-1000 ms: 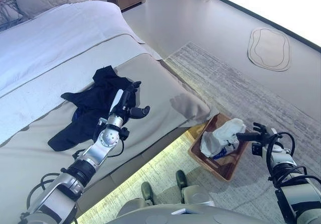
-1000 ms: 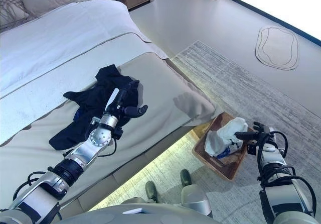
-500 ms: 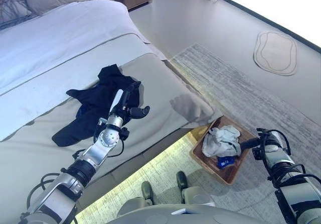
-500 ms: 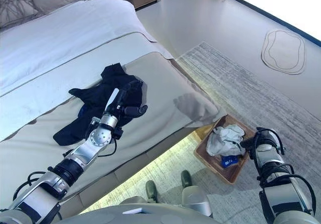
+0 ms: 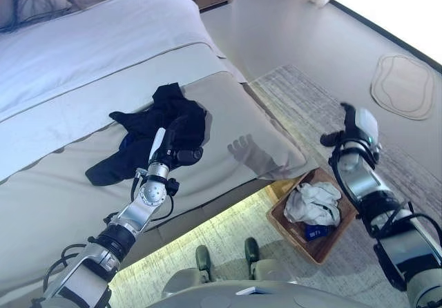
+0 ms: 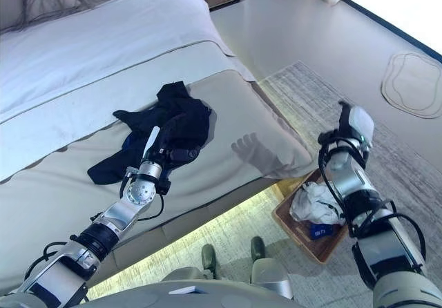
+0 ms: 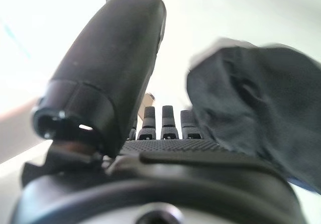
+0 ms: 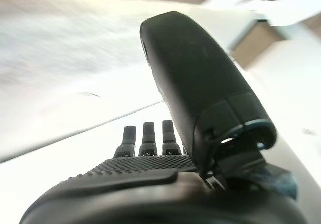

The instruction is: Pick up the clothes from the bed and place them into the basket

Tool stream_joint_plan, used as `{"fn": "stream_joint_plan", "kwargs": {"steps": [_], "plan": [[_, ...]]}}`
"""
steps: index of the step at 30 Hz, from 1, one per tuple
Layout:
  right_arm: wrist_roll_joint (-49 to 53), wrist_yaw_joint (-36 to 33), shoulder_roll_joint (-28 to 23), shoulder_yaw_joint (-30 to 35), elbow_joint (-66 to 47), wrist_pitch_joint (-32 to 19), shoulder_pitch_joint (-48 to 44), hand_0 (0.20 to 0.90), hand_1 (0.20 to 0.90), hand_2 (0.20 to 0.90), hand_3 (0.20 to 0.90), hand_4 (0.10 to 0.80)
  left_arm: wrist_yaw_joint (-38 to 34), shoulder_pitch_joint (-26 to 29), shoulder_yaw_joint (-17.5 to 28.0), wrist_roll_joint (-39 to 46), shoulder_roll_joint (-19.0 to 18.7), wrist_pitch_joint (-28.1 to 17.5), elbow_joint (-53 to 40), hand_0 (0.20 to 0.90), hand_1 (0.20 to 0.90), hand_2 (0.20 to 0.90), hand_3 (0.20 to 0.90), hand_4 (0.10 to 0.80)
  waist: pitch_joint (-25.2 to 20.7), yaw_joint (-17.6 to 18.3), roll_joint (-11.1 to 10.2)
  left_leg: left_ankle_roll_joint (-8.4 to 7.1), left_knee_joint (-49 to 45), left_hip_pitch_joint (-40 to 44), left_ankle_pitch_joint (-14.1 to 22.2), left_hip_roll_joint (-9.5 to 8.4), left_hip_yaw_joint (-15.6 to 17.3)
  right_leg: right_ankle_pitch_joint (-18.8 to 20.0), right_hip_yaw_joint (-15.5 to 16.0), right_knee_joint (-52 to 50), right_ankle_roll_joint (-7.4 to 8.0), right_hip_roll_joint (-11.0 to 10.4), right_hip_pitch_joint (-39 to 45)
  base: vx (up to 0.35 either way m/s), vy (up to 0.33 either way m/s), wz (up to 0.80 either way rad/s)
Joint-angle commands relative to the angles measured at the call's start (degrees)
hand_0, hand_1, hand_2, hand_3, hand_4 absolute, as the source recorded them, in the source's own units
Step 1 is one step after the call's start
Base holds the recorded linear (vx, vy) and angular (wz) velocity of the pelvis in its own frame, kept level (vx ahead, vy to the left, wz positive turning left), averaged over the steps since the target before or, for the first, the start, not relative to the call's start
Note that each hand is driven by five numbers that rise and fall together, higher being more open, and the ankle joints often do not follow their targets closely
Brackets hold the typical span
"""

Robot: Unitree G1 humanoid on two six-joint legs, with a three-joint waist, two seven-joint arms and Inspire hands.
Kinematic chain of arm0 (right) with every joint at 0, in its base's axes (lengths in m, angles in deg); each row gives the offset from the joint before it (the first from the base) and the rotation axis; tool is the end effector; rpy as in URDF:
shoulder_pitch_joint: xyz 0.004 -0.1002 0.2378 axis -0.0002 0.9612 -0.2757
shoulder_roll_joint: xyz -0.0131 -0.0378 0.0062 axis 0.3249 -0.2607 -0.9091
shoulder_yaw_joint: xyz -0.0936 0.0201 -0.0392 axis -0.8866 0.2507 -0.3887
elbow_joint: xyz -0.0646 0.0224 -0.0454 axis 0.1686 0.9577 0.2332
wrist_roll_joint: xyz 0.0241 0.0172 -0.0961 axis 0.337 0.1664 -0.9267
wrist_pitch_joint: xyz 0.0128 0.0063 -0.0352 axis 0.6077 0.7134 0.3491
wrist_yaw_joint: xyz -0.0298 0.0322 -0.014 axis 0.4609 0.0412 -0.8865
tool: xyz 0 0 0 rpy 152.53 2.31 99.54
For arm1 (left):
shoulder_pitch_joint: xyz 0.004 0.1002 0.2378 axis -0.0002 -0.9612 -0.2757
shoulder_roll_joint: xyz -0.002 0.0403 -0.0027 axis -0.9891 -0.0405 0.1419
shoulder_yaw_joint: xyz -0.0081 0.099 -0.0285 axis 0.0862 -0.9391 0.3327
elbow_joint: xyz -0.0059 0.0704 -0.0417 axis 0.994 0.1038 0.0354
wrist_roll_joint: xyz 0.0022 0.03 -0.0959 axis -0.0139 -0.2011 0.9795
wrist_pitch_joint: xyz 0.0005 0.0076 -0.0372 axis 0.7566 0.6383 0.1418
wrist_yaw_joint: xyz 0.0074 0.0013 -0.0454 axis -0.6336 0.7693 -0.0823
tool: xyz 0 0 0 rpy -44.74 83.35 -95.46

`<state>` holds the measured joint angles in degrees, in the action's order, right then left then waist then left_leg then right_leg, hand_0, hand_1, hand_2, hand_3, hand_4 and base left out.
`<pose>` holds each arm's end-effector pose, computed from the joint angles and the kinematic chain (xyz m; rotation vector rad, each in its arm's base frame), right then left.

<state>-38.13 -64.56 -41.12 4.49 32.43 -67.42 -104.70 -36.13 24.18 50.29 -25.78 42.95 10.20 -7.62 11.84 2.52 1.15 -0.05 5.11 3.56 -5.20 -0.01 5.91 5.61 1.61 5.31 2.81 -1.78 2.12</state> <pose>0.2980 -0.2595 0.0866 -0.9839 0.1126 -0.5007 0.2361 0.1753 0.0163 0.4938 0.1164 0.0214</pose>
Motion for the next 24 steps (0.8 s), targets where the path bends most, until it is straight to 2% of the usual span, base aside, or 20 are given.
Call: {"fn": "stream_joint_plan", "kwargs": {"steps": [1, 5, 10, 13, 16, 19, 21, 24], "plan": [[-3.44, -2.12, -6.49, -4.95, -0.15, -4.91, -12.66, 0.9, 0.9, 0.9, 0.9, 0.8, -2.1, 2.08, 2.9, -1.51, -0.34, -0.53, 1.88, 0.9, 0.9, 0.9, 0.9, 0.8, -4.23, -4.18, -1.62, 1.17, -0.11, -0.08, 4.71, -3.14, -4.28, -0.39, 1.73, -0.52, 1.02, -0.34, 0.14, -0.003, -0.02, 0.31], [-3.26, -0.41, -6.62, -8.69, 0.68, -5.08, -17.75, 0.9, 0.9, 0.9, 0.9, 0.8, -0.87, 0.66, 4.37, -1.79, -0.54, 0.09, 2.43, 0.9, 0.9, 0.9, 0.9, 0.8, -4.46, -6.57, -1.91, 1.1, -0.11, -0.38, 4.28, -3.59, -6.81, -0.92, 3.94, -0.33, 0.8, -0.79, 0.99, 0.07, -0.033, 0.35], [-2.4, -0.35, -5.84, -12.0, 1.5, -2.62, -22.74, 0.9, 0.9, 0.9, 0.9, 0.8, 1.95, -1.99, 6.3, -3.62, -2.39, 0.04, 0.82, 0.9, 0.9, 0.9, 0.9, 0.8, -3.32, -10.06, -2.07, 0.83, -2.14, -1.51, 3.75, -4.04, -9.28, -2.84, 7.32, -3.39, -0.01, -1.72, 1.13, 0.089, -0.001, 0.38], [-2.6, -0.71, -5.91, -13.23, 2.44, -1.73, -26.28, 0.9, 0.9, 0.9, 0.9, 0.8, 1.7, -1.47, 6.7, -4.32, -3.51, -1.4, -0.66, 0.9, 0.9, 0.9, 0.9, 0.8, -0.31, -11.73, -1.55, 0.57, -7.37, -5.74, 4.15, -4.86, -10.65, -4.31, 9.34, -7.95, -0.73, -3.02, -1.4, -0.111, 0.057, 0.45], [-3.88, -1.81, -6.26, -14.67, 3.65, -1.0, -29.56, 0.9, 0.9, 0.9, 0.9, 0.8, 1.58, -0.27, 7.82, -4.3, -4.74, -3.37, -1.9, 0.9, 0.9, 0.9, 0.9, 0.8, 4.16, -13.91, -0.12, 0.58, -12.08, -9.68, 4.56, -5.62, -11.87, -6.71, 12.07, -14.04, -1.47, -4.32, -4.51, -0.156, 0.079, 0.43], [-3.25, -3.93, -7.13, -17.48, 4.99, 0.4, -34.03, 0.9, 0.9, 0.9, 0.9, 0.8, 0.82, -0.4, 9.26, -3.75, -6.3, -6.06, -4.4, 0.9, 0.9, 0.9, 0.9, 0.8, 9.09, -16.4, 1.23, 0.89, -18.93, -14.99, 6.35, -7.06, -13.55, -10.4, 14.46, -22.57, -2.22, -6.02, -9.5, -0.149, 0.061, 0.41], [-2.62, -4.35, -7.18, -18.22, 5.89, 1.4, -36.41, 0.9, 0.9, 0.9, 0.9, 0.8, 0.41, -0.91, 9.78, -3.21, -6.96, -7.29, -5.91, 0.9, 0.9, 0.9, 0.9, 0.8, 11.27, -17.92, 1.64, 0.96, -24.49, -18.86, 8.56, -7.52, -13.02, -13.66, 15.79, -29.56, -2.9, -7.6, -12.97, -0.049, 0.045, 0.32], [-1.21, -4.3, -7.34, -17.84, 6.2, 2.1, -37.56, 0.9, 0.9, 0.9, 0.9, 0.8, 0.21, -2.37, 10.51, -3.03, -7.13, -8.43, -7.9, 0.9, 0.9, 0.9, 0.9, 0.8, 12.8, -19.42, 1.9, 1.26, -30.06, -22.63, 10.86, -8.29, -12.69, -16.52, 17.11, -36.23, -3.84, -9.09, -15.84, 0.036, 0.03, 0.33]]}}
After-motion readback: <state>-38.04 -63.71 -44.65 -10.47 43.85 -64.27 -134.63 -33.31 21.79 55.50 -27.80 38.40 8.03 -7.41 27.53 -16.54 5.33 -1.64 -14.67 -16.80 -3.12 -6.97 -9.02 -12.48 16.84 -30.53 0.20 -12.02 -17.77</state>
